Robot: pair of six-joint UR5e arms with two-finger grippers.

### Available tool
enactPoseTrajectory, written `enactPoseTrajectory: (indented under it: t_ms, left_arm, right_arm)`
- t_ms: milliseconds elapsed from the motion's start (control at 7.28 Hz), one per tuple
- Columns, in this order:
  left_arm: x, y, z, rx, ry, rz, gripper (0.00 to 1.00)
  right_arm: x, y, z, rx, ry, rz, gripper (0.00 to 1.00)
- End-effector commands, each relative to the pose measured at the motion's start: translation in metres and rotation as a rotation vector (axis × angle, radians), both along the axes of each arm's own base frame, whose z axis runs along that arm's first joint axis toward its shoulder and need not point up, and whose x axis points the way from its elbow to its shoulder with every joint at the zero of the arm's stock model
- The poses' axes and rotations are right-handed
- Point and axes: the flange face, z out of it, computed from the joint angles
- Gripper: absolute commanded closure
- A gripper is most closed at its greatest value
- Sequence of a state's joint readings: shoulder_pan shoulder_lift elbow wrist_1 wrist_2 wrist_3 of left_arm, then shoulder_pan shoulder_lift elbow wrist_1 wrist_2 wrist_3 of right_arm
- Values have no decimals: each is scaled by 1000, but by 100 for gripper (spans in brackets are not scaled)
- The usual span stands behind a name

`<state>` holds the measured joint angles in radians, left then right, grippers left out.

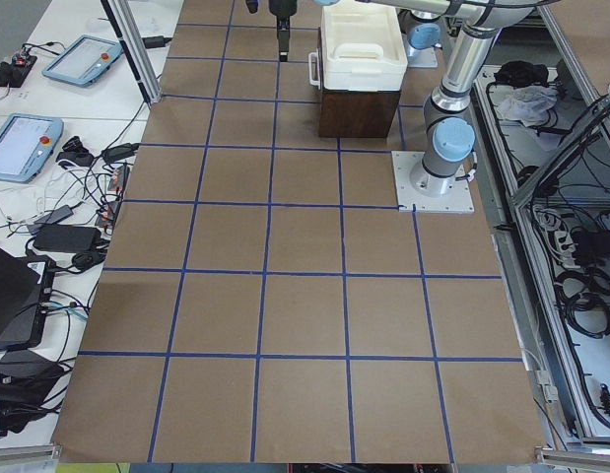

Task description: Put scissors in drawer and close it

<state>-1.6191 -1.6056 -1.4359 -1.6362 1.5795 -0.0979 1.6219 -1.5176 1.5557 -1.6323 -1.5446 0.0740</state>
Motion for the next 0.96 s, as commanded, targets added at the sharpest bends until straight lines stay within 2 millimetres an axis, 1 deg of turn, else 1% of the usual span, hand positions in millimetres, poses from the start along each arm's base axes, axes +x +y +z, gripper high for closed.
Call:
enactPoseTrajectory:
  t_ms: [0,275,824]
  left_arm:
    - [4,6,6,-2,-1,-11,0]
    - [1,10,4,24,-1,-21,0]
    - [1,9,2,29,-2,-20,0]
  right_arm:
    - [-2,3,-1,2,2,-2,0]
    - [-2,3,-1,3,3,-3,0]
    - [-2,4,-6,9,4,-5,0]
